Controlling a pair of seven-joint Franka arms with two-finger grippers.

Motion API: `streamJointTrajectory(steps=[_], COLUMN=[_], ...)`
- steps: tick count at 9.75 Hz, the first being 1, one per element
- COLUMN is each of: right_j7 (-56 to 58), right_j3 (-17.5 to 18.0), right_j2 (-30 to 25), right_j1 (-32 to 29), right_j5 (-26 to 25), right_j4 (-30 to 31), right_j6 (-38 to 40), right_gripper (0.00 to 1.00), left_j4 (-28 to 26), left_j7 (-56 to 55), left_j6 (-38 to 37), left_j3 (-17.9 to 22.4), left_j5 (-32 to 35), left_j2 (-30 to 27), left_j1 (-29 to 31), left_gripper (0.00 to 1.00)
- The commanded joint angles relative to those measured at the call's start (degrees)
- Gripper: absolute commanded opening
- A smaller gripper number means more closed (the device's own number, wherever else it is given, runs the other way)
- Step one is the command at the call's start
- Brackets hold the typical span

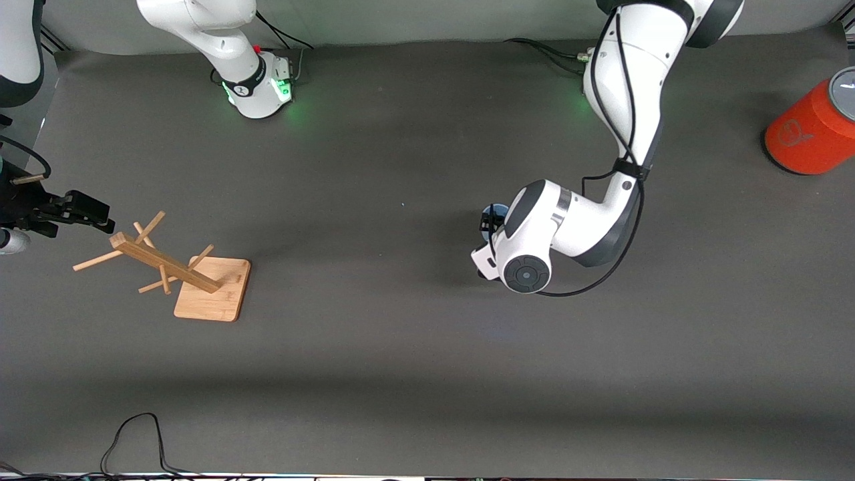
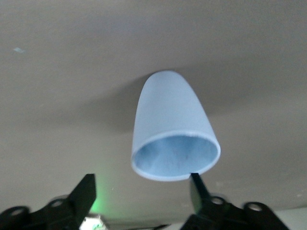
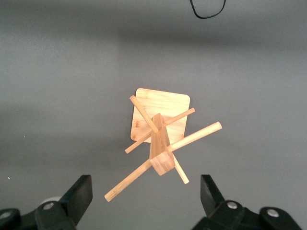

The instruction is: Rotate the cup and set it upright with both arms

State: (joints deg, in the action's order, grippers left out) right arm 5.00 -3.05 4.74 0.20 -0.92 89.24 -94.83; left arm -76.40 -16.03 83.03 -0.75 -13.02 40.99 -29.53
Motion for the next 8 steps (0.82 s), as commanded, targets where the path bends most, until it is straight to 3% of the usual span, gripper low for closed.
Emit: streamJointTrajectory(steps=[1,6,8], right_j7=[-1.1,-1.0,-0.4], right_j3=[0.1,0.0,0.0], right_j2=[-0.5,-0.6,-0.9], right_j1=[0.3,0.3,0.3], right_j5=[-0.4,-0.4,-0.4], right_j4=[-0.4,-1.1,-1.3], right_j6=[-0.4,-0.4,0.1], right_gripper=[1.0,1.0,1.0], left_j4=[3.1,1.1,-5.9], left_j7=[-0.8,3.6,12.5], left_j6=[-3.9,1.8,6.1], left_j3=[1.3,1.4,1.4], left_j5=[2.3,13.2,12.9], left_j2=[-5.8,-17.9,-26.0], left_j1=[4.9,16.7,21.9], left_gripper=[1.0,1.0,1.0])
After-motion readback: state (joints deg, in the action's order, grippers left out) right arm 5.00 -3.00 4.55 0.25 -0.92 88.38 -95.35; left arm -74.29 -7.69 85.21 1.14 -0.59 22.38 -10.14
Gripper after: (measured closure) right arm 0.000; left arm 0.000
